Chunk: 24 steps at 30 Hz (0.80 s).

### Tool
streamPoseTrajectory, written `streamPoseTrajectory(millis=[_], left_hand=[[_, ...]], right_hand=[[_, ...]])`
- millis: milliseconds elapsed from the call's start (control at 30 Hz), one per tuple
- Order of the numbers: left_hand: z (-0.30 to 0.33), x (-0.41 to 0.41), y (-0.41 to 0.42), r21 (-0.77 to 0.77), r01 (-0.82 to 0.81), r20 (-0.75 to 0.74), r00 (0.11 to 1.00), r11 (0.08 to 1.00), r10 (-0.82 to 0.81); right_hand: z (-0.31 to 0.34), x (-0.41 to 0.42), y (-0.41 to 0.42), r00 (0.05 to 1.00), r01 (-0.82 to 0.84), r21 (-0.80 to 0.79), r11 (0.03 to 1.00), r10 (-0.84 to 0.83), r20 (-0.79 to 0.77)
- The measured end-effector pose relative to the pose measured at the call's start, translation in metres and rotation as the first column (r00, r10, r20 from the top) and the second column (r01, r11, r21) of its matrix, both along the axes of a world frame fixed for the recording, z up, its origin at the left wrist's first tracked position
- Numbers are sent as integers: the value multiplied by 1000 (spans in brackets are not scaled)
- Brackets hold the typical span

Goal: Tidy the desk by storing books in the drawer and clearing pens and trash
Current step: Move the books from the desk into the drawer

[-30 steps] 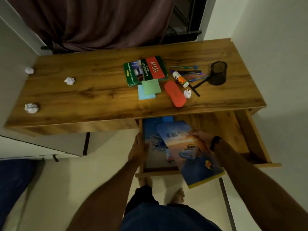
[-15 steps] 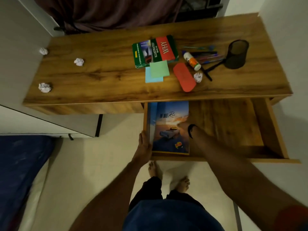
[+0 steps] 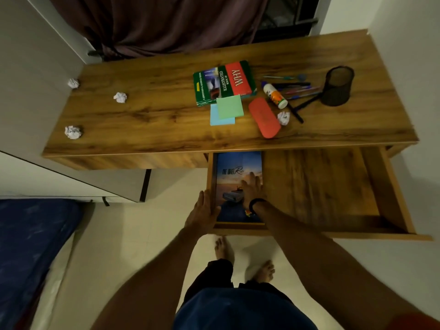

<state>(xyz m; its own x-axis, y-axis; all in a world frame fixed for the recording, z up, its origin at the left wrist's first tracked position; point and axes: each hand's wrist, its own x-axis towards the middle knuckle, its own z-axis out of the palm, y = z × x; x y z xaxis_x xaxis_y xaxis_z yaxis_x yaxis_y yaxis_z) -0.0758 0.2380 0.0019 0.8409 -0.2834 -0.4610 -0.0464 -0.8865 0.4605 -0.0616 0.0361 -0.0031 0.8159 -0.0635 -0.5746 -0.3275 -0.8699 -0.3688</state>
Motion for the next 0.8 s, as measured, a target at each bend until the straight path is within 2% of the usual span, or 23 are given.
streamPoseTrajectory(millis=[33, 167, 300, 400, 633, 700, 800], left_hand=[[4, 8, -1, 23, 12, 5, 1000, 1000, -12], [46, 45, -18, 45, 58, 155, 986, 997, -65], [82, 104, -24, -46, 22, 271, 962, 999, -9], [94, 157, -24, -64, -13, 245, 969, 998, 28], [90, 276, -25, -97, 26, 269, 963, 995, 1], [77, 318, -24, -74, 21, 250, 968, 997, -2], [61, 373, -28, -109, 45, 135, 990, 993, -30]], right_hand=[[5, 3, 4, 998, -50, 42, 998, 48, 43], [38, 44, 7, 978, -109, 262, 959, 55, 203], [74, 99, -2, 940, 63, 425, 903, -197, 280], [99, 140, -9, 903, 183, 493, 851, -344, 259], [135, 243, -25, 838, 386, 457, 801, -512, 188], [141, 278, -28, 821, 415, 386, 824, -522, 232], [160, 313, -31, 834, 425, 168, 889, -457, 308]])
